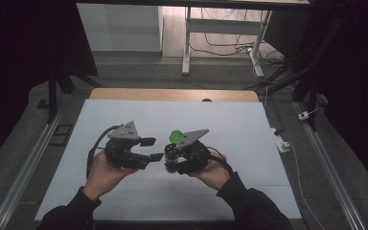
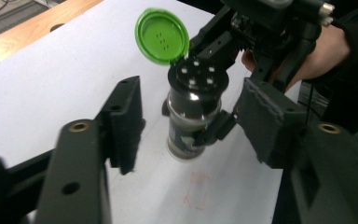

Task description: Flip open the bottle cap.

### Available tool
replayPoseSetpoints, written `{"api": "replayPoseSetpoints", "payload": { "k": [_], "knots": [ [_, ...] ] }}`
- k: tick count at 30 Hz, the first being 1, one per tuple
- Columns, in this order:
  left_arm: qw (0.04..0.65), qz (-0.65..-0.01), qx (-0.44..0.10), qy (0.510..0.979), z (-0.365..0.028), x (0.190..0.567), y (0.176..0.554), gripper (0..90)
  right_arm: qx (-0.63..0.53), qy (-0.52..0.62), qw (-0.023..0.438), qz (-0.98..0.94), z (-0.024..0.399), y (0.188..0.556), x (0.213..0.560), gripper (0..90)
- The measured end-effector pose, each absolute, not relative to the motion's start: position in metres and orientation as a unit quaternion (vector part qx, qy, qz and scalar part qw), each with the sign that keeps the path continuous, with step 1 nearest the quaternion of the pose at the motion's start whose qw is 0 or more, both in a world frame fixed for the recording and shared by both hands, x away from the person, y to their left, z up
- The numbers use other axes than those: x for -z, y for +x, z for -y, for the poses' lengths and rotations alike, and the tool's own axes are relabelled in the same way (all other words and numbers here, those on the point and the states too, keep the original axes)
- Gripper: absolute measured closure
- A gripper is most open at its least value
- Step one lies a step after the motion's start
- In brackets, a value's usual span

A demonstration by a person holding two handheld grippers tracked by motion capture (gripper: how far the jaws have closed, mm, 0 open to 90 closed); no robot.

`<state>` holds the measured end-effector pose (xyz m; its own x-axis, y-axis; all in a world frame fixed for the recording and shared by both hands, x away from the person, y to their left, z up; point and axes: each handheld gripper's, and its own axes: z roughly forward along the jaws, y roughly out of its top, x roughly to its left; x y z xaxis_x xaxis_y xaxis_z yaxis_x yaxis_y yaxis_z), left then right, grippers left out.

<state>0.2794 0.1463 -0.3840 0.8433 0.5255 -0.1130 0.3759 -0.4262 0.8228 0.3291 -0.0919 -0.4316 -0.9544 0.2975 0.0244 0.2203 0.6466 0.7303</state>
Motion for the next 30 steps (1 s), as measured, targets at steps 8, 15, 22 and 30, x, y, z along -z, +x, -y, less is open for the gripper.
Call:
{"api": "replayPoseSetpoints", "payload": {
  "k": [8, 15, 22, 30],
  "knots": [
    [0.462, -0.283, -0.084, 0.836, -0.156, 0.390, 0.269, 26.1, -0.395, 0.142, 0.051, -0.906, 0.092, 0.330, 0.431, 52.8],
    [0.459, -0.297, -0.098, 0.832, -0.168, 0.399, 0.257, 17.3, -0.397, 0.144, 0.051, -0.905, 0.093, 0.330, 0.430, 52.7],
    [0.457, -0.322, -0.094, 0.824, -0.184, 0.410, 0.245, 11.6, -0.397, 0.144, 0.052, -0.905, 0.093, 0.330, 0.429, 52.7],
    [0.461, -0.340, -0.086, 0.815, -0.204, 0.423, 0.226, 7.3, -0.400, 0.149, 0.054, -0.903, 0.095, 0.331, 0.428, 52.7]
  ]
}}
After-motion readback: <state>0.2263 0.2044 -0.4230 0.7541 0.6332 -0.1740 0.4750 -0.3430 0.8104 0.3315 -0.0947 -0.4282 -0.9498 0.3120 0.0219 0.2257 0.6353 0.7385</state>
